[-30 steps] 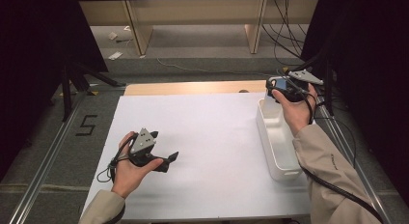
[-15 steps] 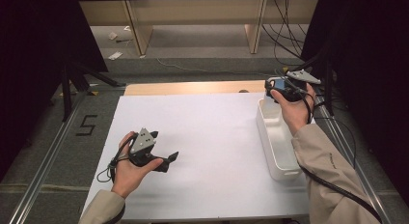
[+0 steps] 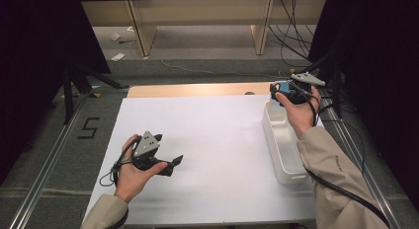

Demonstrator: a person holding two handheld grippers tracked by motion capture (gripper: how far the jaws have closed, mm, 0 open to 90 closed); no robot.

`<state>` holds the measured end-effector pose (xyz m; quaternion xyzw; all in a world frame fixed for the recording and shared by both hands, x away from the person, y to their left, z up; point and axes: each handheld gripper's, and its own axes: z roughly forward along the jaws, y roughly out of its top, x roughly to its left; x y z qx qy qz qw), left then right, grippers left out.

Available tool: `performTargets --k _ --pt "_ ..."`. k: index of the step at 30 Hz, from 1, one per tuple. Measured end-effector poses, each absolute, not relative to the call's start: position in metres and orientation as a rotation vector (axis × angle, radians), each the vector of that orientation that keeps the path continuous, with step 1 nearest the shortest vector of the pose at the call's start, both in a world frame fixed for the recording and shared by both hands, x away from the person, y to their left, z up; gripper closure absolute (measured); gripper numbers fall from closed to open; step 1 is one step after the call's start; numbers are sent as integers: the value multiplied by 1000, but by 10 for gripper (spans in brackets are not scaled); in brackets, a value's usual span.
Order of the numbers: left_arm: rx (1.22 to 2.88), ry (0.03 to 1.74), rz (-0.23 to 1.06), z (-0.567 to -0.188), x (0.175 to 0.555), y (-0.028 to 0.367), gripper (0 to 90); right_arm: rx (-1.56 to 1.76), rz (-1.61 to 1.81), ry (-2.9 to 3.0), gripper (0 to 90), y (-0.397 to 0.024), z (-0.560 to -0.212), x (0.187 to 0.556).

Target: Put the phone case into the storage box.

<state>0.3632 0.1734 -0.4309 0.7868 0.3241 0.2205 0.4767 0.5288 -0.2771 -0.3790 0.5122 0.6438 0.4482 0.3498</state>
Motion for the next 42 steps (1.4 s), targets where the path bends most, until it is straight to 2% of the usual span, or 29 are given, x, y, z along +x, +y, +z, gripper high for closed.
performTargets --k 42 --pt "1929 787 530 -432 363 171 0 1331 1053 1744 176 -275 -400 538"
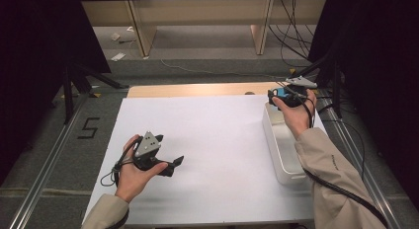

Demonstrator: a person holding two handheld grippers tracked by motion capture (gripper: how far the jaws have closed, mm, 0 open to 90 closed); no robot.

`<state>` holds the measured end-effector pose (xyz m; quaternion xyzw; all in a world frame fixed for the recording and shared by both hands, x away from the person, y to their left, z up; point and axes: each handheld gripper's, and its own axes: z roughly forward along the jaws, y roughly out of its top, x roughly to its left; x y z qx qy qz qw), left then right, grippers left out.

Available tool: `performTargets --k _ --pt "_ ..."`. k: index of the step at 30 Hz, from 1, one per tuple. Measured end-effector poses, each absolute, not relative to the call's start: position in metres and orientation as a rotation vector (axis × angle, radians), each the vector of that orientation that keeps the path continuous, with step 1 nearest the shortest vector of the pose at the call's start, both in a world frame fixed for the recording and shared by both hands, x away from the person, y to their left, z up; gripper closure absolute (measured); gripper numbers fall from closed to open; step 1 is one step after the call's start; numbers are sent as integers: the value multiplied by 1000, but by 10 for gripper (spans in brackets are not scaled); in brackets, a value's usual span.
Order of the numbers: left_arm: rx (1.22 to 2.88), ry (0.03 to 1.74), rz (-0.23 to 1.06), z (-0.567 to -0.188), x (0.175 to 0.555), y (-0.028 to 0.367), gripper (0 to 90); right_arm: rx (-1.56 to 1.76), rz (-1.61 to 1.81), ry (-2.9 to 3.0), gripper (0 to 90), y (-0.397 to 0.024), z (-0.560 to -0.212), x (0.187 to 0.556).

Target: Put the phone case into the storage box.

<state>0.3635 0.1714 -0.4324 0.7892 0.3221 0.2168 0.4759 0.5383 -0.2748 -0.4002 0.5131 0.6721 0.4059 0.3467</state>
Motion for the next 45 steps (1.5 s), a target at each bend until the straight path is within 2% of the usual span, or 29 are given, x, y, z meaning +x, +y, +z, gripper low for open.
performTargets --k 45 --pt "1930 785 534 -432 364 172 0 1344 1021 1818 167 -272 -416 547"
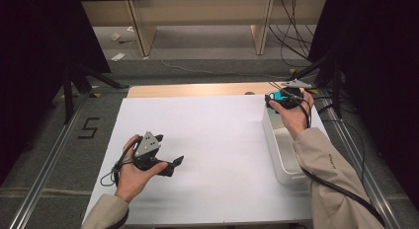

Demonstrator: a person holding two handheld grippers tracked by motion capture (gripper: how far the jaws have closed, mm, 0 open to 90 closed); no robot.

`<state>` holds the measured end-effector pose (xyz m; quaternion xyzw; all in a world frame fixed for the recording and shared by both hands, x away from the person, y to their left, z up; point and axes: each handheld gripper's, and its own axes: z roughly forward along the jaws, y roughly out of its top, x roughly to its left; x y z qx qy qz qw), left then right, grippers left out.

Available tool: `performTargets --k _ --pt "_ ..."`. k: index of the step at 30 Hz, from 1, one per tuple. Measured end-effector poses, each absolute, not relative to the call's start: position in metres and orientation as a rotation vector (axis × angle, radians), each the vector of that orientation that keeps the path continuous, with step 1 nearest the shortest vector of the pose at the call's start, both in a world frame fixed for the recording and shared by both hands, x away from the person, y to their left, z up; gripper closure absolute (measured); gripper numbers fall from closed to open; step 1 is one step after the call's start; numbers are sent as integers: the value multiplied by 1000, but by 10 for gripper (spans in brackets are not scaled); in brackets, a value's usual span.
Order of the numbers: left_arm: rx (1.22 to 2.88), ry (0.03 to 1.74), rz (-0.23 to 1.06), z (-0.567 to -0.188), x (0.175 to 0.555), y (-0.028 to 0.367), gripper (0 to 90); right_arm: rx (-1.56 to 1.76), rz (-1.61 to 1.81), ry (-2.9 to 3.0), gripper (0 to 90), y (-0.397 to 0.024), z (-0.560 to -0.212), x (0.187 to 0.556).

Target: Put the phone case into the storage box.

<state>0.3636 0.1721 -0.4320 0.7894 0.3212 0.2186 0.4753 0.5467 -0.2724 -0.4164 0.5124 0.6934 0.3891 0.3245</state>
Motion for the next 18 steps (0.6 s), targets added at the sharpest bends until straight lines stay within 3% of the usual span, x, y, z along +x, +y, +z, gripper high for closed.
performTargets --k 18 --pt "1931 786 531 -432 364 172 0 1328 1032 1820 86 -274 -418 548"
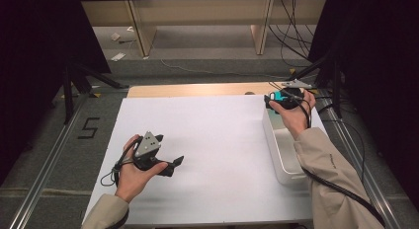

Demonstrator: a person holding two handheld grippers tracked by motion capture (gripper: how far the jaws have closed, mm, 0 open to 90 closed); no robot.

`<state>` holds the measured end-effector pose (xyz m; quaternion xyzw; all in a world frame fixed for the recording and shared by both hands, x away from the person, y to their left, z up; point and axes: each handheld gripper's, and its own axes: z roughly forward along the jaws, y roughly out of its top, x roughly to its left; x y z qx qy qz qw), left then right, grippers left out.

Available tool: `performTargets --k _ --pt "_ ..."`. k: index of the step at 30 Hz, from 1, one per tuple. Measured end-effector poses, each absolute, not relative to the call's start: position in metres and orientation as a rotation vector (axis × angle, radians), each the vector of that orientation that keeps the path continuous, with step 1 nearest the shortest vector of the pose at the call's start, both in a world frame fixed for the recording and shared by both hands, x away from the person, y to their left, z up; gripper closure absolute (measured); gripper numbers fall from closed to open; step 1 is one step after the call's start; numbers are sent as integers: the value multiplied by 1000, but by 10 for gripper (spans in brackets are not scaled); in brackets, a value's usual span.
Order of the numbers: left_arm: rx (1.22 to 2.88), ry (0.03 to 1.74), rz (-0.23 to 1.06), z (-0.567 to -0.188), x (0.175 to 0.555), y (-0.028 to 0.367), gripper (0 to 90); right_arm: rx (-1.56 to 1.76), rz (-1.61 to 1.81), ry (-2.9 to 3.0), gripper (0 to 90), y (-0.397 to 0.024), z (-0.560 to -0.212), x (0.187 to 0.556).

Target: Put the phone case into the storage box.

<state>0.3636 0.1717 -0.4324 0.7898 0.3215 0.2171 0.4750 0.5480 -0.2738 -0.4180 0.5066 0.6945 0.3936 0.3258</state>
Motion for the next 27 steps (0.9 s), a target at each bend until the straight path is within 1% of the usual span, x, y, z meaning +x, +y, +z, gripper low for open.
performTargets --k 14,27 --pt "1931 785 533 -432 364 172 0 1319 1045 1792 61 -276 -414 547" --pt "1929 787 536 -431 363 173 0 1289 1072 1782 53 -278 -399 536"
